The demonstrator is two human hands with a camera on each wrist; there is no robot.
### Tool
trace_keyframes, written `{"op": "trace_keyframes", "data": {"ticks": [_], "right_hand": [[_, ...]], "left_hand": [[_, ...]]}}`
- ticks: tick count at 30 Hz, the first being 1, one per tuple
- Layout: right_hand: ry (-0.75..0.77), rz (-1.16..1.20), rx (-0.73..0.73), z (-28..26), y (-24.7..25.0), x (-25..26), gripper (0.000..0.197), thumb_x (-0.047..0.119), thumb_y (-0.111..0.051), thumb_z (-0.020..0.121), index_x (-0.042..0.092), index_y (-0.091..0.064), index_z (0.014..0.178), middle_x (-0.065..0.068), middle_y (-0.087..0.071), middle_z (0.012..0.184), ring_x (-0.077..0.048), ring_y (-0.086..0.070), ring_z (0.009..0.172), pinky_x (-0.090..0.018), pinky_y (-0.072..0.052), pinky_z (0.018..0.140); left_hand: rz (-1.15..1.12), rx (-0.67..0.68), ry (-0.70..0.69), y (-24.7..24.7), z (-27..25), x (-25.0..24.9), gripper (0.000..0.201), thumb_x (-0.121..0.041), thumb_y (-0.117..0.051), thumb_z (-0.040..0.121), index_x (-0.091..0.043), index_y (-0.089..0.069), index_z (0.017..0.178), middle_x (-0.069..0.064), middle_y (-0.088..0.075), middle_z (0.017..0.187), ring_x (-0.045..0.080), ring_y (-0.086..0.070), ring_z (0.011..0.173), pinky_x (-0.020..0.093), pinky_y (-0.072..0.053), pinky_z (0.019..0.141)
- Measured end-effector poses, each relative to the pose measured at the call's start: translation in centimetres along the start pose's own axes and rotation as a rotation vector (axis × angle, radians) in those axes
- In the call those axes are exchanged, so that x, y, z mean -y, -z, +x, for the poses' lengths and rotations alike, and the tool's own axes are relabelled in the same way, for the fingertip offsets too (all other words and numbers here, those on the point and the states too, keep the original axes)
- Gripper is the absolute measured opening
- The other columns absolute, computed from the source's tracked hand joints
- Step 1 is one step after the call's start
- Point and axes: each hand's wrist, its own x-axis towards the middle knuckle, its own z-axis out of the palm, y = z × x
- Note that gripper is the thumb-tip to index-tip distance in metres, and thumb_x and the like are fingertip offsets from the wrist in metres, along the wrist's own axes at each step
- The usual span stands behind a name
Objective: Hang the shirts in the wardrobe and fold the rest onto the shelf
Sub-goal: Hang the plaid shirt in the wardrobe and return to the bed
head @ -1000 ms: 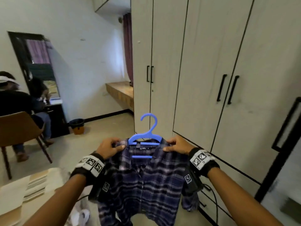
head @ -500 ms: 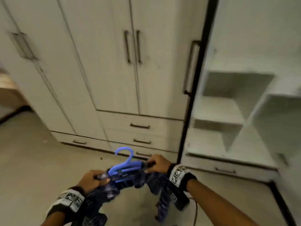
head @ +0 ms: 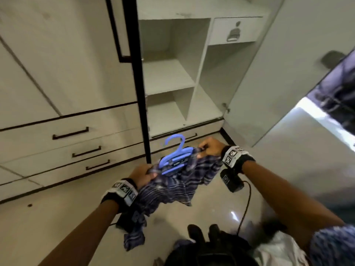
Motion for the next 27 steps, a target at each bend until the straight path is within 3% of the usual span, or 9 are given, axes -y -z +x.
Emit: {"op": "trace_keyframes", "data": {"ticks": [3, 7, 11, 15, 17, 19, 22, 24, 27], "right_hand": [[-0.102, -0.034, -0.044, -2.6, 5.4, -2.4, 0.033, 0.014, -0.077, 0.077, 0.013, -0.053, 0.054, -0.001, -0.043, 0.053, -0.008, -0.035, 0.049, -0.021, -0.030, 0.054], [-0.153, -0.026, -0.210, -5.7, 12.0, -4.8, 0.040, 0.007, -0.077, 0.075, 0.026, -0.052, 0.050, 0.015, -0.044, 0.038, 0.001, -0.041, 0.041, -0.012, -0.031, 0.050], [-0.160, -0.005, -0.425, -7.6, 17.9, -7.9, 0.034, 0.027, -0.078, 0.072, 0.004, -0.056, 0.059, 0.001, -0.043, 0.052, -0.002, -0.038, 0.044, -0.020, -0.028, 0.052], [-0.120, 0.088, -0.618, -7.4, 24.4, -12.6, 0.038, 0.044, -0.071, 0.078, 0.009, -0.061, 0.065, -0.010, -0.059, 0.062, -0.003, -0.048, 0.060, -0.026, -0.042, 0.066], [-0.046, 0.100, -0.691, -6.7, 29.0, -15.4, 0.053, 0.072, -0.059, 0.071, 0.020, -0.060, 0.062, -0.001, -0.058, 0.062, -0.001, -0.047, 0.061, -0.024, -0.043, 0.066], [0.047, 0.093, -0.715, -5.7, 34.4, -16.7, 0.061, 0.081, -0.053, 0.067, 0.021, -0.054, 0.060, 0.008, -0.048, 0.056, 0.002, -0.041, 0.057, -0.021, -0.039, 0.059], [0.146, 0.061, -0.775, -4.3, 42.9, -14.9, 0.056, 0.067, -0.067, 0.070, 0.014, -0.053, 0.059, 0.009, -0.044, 0.056, 0.000, -0.040, 0.057, -0.020, -0.034, 0.057], [0.172, 0.018, -0.803, -4.0, 48.2, -11.9, 0.032, 0.033, -0.072, 0.081, 0.021, -0.055, 0.057, 0.013, -0.044, 0.054, 0.004, -0.038, 0.055, -0.019, -0.032, 0.057], [0.283, -0.047, -0.892, -3.7, 56.2, -7.5, 0.039, 0.012, -0.065, 0.086, 0.031, -0.055, 0.054, 0.013, -0.046, 0.054, 0.003, -0.040, 0.055, -0.020, -0.033, 0.056]], "left_hand": [[0.008, -0.055, -0.041, -2.4, 3.6, -5.0, 0.027, -0.015, -0.057, 0.090, 0.001, -0.063, 0.111, 0.021, -0.066, 0.101, 0.026, -0.062, 0.094, 0.027, -0.037, 0.073], [-0.002, -0.136, -0.153, -4.0, 8.5, -11.5, 0.028, -0.007, -0.055, 0.092, -0.003, -0.060, 0.118, 0.016, -0.065, 0.113, 0.030, -0.059, 0.108, 0.026, -0.039, 0.085], [0.078, -0.264, -0.240, -3.0, 14.8, -19.2, 0.027, -0.020, -0.055, 0.093, -0.002, -0.063, 0.112, 0.018, -0.065, 0.111, 0.033, -0.058, 0.106, 0.036, -0.042, 0.090], [0.114, -0.385, -0.347, 0.0, 20.9, -26.8, 0.027, -0.030, -0.057, 0.091, -0.008, -0.070, 0.101, 0.013, -0.070, 0.098, 0.031, -0.063, 0.095, 0.038, -0.046, 0.085], [0.105, -0.408, -0.406, 2.3, 23.9, -30.5, 0.031, -0.036, -0.055, 0.089, -0.010, -0.071, 0.097, 0.008, -0.071, 0.098, 0.026, -0.063, 0.096, 0.034, -0.044, 0.088], [0.098, -0.457, -0.500, 5.2, 26.4, -34.4, 0.051, -0.056, -0.043, 0.078, -0.017, -0.072, 0.092, 0.001, -0.072, 0.094, 0.022, -0.064, 0.094, 0.035, -0.043, 0.090], [0.047, -0.556, -0.654, 10.8, 30.3, -41.5, 0.061, -0.063, -0.034, 0.068, -0.019, -0.073, 0.085, -0.007, -0.070, 0.086, 0.020, -0.066, 0.089, 0.035, -0.044, 0.089], [0.058, -0.637, -0.718, 15.0, 31.6, -46.6, 0.060, -0.061, -0.038, 0.069, -0.015, -0.072, 0.086, 0.000, -0.071, 0.089, 0.022, -0.065, 0.090, 0.032, -0.042, 0.085], [0.138, -0.788, -0.770, 22.3, 32.7, -54.3, 0.053, -0.054, -0.048, 0.077, -0.007, -0.071, 0.089, 0.011, -0.072, 0.093, 0.025, -0.065, 0.091, 0.032, -0.043, 0.083]]}}
